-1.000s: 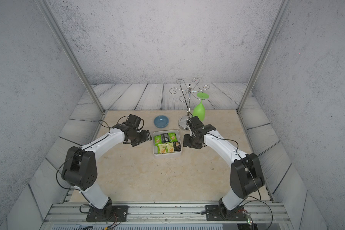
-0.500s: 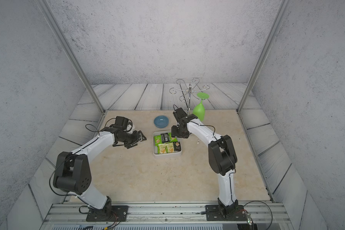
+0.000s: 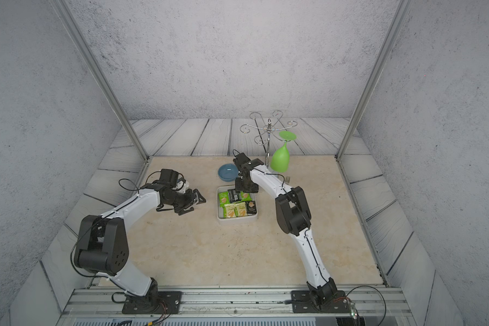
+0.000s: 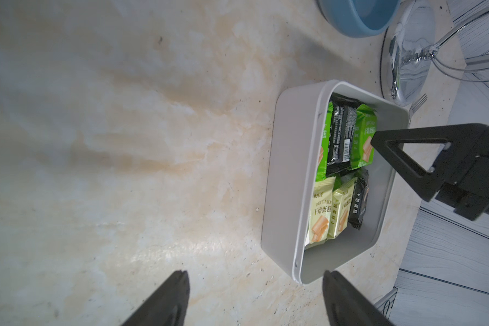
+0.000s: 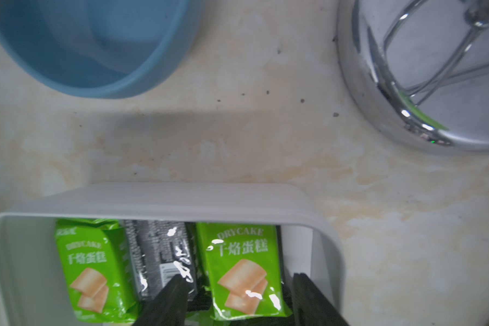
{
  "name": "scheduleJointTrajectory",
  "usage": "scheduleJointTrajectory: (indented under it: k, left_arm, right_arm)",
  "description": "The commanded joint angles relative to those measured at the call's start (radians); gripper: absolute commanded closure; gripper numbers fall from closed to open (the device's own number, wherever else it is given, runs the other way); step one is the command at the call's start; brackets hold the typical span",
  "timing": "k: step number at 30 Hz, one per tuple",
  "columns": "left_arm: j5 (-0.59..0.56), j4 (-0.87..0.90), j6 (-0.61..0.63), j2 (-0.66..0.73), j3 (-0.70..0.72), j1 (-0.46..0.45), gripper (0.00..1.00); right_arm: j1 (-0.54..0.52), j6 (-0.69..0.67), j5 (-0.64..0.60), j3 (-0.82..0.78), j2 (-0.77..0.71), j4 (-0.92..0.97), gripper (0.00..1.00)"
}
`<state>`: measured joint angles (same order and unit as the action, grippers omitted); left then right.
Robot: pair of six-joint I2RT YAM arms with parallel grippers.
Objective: Take the cookies out of the storage box
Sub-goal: Pick up the cookie from the storage box.
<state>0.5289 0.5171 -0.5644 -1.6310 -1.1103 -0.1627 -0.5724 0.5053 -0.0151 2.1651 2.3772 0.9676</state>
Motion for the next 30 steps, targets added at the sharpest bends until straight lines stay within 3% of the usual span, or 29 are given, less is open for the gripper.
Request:
scheduleJointTrajectory:
  k: [1,7,21,30]
  left_arm:
    - [0.016,-0.014,-0.004,0.033,0.013,0.009,0.20]
    - [0.022,-0.018,-0.006,0.039,0.023,0.009,0.20]
    - [0.037,-0.023,-0.011,0.050,0.041,0.017,0.20]
    - [0.045,-0.034,-0.014,0.050,0.057,0.022,0.20]
  right_arm:
    - [-0.004,0.000,-0.061,0.014,0.005,0.065,0.35]
    - [-0.004,0.002,-0.008,0.012,0.023,0.037,0.35]
    - [-0.006,0.016,-0.027,0.060,0.092,0.058,0.37]
    - [-0.005,0.027,-0.025,0.062,0.081,0.065,0.46]
